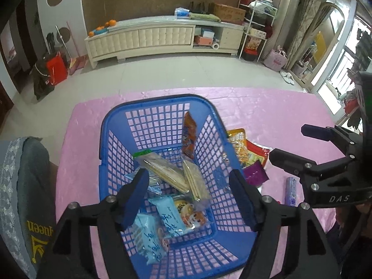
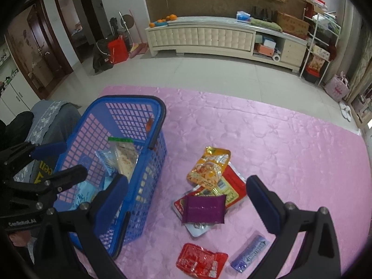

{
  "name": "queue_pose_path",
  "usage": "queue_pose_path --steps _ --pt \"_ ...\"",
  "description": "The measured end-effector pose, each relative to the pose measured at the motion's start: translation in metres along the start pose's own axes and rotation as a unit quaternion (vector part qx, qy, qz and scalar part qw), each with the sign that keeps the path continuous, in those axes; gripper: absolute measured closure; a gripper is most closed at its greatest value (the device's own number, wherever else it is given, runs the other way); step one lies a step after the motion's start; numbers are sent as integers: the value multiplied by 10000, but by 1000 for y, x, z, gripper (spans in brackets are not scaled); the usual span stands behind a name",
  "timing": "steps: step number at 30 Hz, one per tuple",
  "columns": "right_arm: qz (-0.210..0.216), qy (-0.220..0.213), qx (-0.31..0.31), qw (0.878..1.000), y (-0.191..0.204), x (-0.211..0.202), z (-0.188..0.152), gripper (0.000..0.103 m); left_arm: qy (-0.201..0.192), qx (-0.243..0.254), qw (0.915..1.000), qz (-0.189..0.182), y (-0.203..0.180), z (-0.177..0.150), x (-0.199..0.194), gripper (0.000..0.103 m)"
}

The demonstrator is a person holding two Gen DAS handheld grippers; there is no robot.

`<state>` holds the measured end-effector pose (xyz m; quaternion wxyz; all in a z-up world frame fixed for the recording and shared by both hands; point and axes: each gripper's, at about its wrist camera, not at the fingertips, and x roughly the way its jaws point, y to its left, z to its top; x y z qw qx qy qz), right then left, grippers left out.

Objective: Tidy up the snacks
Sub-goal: 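Open both grippers to drop the two snacks into the blue basket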

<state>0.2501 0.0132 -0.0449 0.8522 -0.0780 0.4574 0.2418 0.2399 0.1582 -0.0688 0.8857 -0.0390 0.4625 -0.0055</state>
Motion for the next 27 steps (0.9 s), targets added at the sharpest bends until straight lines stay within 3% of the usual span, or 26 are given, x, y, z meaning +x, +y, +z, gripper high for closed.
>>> queue_pose_path --steps 12,27 --pt "-135 -197 156 9996 -33 -53 -23 1 -257 455 9986 -70 -57 -10 -34 30" --pt "-502 -40 416 9979 -97 -76 -88 1 64 938 9948 -392 -151 -45 -6 30"
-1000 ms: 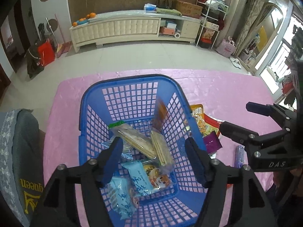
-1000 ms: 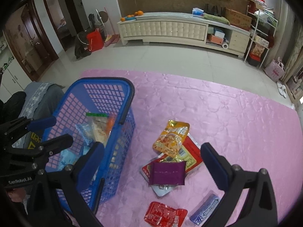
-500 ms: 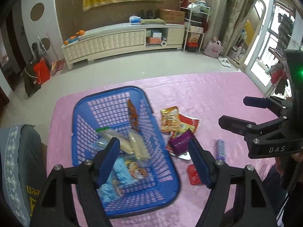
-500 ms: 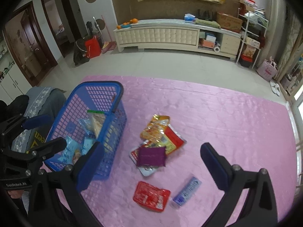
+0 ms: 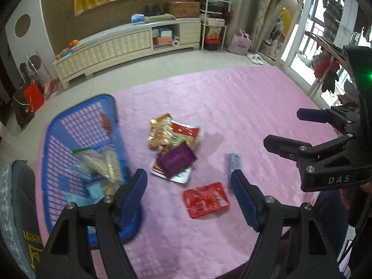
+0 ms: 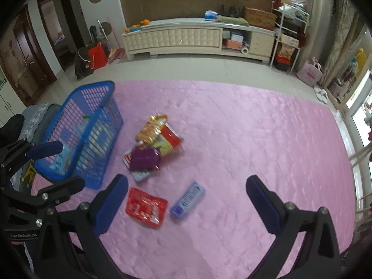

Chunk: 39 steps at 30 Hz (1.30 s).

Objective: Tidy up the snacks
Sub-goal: 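Open both grippers to drop the two snacks into the blue basket, then grasp the red pouch with the left gripper while the right gripper grasps the blue gum pack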

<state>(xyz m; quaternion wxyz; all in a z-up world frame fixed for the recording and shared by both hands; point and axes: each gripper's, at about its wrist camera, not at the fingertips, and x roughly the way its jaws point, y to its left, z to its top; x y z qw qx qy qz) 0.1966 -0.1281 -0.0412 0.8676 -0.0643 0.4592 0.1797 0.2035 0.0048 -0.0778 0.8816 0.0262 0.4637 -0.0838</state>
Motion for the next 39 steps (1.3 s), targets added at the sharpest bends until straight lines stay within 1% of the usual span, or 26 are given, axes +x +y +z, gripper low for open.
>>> queue_pose_path --steps 3,6,9,15,20,23,24,28,33,37,39 --pt "16 94 175 9998 -16 6 -14 1 111 -14 9998 -155 -14 -6 10 30" --pt "31 224 354 9991 -27 14 -27 1 271 17 9994 -193 -28 -16 24 30" --pt "71 341 439 9984 -31 21 -38 1 492 -105 9984 -263 -34 -23 41 30" --pt "63 533 461 9975 -36 37 -56 1 878 -267 9955 -236 -36 -34 69 30" --pt "73 694 460 9965 -38 53 -63 1 1188 -404 9917 -266 -33 -42 95 30" --pt "57 783 440 9959 -38 64 -67 1 1386 -584 9878 -411 -28 -46 113 25" --pt "55 822 440 9956 -39 68 -68 1 1428 -614 9869 -420 -27 -46 119 25" --pt "56 971 461 9942 -43 84 -72 1 1594 -537 9852 -317 -27 -48 138 25" --pt "58 1093 539 9925 -50 97 -74 1 1704 -348 9848 -3 -25 -48 159 25" --pt "73 1140 586 9917 -53 105 -75 1 1912 -361 9809 -44 -24 -50 174 25" --pt "92 1157 615 9913 -55 107 -77 1 1881 -267 9818 -27 -27 -49 176 24"
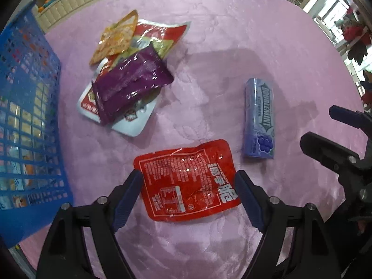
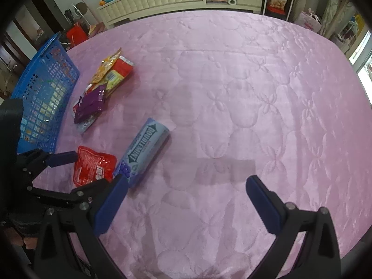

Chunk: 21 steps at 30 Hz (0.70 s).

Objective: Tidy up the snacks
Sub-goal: 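Grasp the red pouch with the left gripper while the right gripper grasps the blue gum pack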

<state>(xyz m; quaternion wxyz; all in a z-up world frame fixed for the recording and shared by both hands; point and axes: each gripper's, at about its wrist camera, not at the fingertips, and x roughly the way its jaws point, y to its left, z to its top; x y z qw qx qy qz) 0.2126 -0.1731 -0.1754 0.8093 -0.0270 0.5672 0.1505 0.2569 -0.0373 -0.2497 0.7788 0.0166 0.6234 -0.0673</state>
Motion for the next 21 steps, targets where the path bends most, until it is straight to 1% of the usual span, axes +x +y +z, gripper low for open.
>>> queue_pose_path --steps 3,4,6,7,8,9,10,11,12,13,16,20,21 --pt "2 32 -13 10000 -1 2 0 1 -41 -47 9999 -106 -5 2 1 24" --pt "1 41 -7 10000 -1 2 -1 1 -35 -46 10000 -71 -8 3 0 25" --pt "16 34 12 10000 -2 1 -2 1 -28 65 10000 13 -15 1 -1 32" --pt "11 32 14 10000 -2 0 -1 1 -45 94 9999 25 -18 3 -2 37" --pt "9 27 19 10000 -2 -1 -1 1 -42 101 9999 97 -20 2 -2 44" --pt "7 20 28 10000 -2 -1 0 1 -45 119 9997 210 -22 1 -2 48" --pt "6 17 35 10000 -2 -2 -1 1 -53 106 9997 234 -23 0 -2 53" --pt "12 12 34 10000 -1 -2 0 1 -63 68 9997 246 -23 -2 -4 59" --pt "9 13 35 10000 -1 -3 0 1 -67 8 9997 236 -21 -4 -5 62" --pt "5 15 40 10000 -1 -3 0 1 -68 -17 9998 202 -20 -5 -5 64" --pt "15 18 33 10000 3 -5 0 1 -150 29 9998 160 -19 -8 -5 65" --pt "14 41 19 10000 6 -8 2 1 -262 -194 9994 -80 -9 -10 -5 66" --pt "24 53 32 10000 6 -8 2 1 -294 -229 9993 -92 -7 -11 -7 66"
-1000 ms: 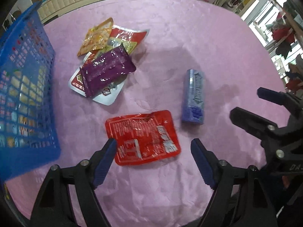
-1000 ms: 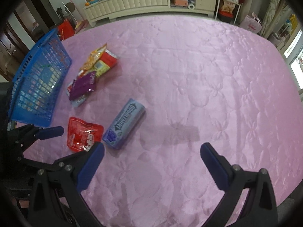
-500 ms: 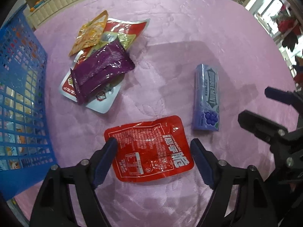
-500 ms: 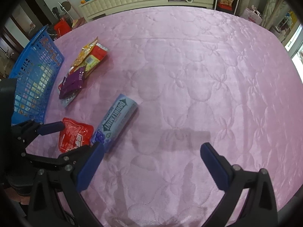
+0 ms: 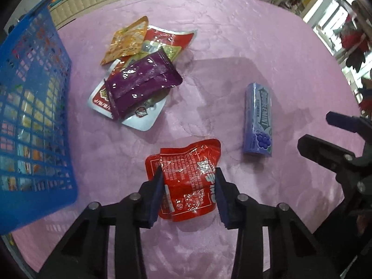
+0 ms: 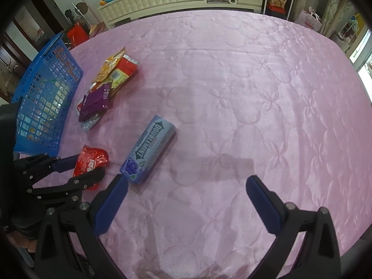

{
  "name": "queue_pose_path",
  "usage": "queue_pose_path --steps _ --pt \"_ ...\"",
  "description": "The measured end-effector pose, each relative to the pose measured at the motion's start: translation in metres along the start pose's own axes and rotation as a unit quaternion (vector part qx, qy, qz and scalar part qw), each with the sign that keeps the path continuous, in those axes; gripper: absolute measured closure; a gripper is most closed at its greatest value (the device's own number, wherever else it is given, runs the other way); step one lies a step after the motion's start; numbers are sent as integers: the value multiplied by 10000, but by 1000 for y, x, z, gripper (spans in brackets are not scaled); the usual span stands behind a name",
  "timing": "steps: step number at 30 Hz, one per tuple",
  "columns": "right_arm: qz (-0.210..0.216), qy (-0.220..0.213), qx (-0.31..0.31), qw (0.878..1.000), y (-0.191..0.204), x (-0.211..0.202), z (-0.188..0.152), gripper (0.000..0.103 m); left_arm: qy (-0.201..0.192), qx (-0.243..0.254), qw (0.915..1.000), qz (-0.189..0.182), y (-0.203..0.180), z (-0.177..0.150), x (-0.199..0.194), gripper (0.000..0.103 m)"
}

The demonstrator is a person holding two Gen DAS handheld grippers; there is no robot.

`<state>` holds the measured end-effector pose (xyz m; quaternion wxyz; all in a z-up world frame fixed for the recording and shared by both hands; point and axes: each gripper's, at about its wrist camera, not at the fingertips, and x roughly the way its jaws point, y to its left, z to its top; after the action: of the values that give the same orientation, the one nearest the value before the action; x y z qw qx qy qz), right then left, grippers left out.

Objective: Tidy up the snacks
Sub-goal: 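Grasp the red pouch with the left gripper while the right gripper grasps the blue gum pack, then carry the red pouch in the left gripper while the right gripper carries the gum pack to the basket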

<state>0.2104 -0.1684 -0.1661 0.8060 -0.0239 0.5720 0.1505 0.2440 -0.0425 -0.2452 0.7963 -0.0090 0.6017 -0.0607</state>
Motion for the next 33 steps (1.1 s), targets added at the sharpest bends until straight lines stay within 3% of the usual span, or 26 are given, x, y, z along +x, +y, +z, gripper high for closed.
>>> queue_pose_path --steps 6,11,13,15,20,22,26,27,33 --pt "141 56 157 9998 4 3 13 1 -372 55 9989 282 2 -5 -14 65" --pt "206 141 146 9996 15 15 25 3 -569 194 9978 279 8 -6 -22 65" --pt "198 189 97 9996 22 21 29 14 -590 193 9976 290 12 -5 -24 65" --pt "276 322 155 9990 25 31 34 20 -615 227 9972 349 17 5 -28 65" --pt "293 484 199 9982 34 47 38 21 -672 419 9961 385 17 12 -23 65" --pt "234 534 177 9981 37 53 39 28 -664 383 9964 364 20 14 -21 65" --pt "-52 468 -85 9989 47 54 40 43 -685 389 9965 294 21 12 -16 65" --pt "-154 461 -194 9986 50 54 39 51 -694 417 9962 307 19 9 -16 65" --pt "37 311 -511 9982 60 50 25 66 -737 361 9964 195 20 -1 -21 65"
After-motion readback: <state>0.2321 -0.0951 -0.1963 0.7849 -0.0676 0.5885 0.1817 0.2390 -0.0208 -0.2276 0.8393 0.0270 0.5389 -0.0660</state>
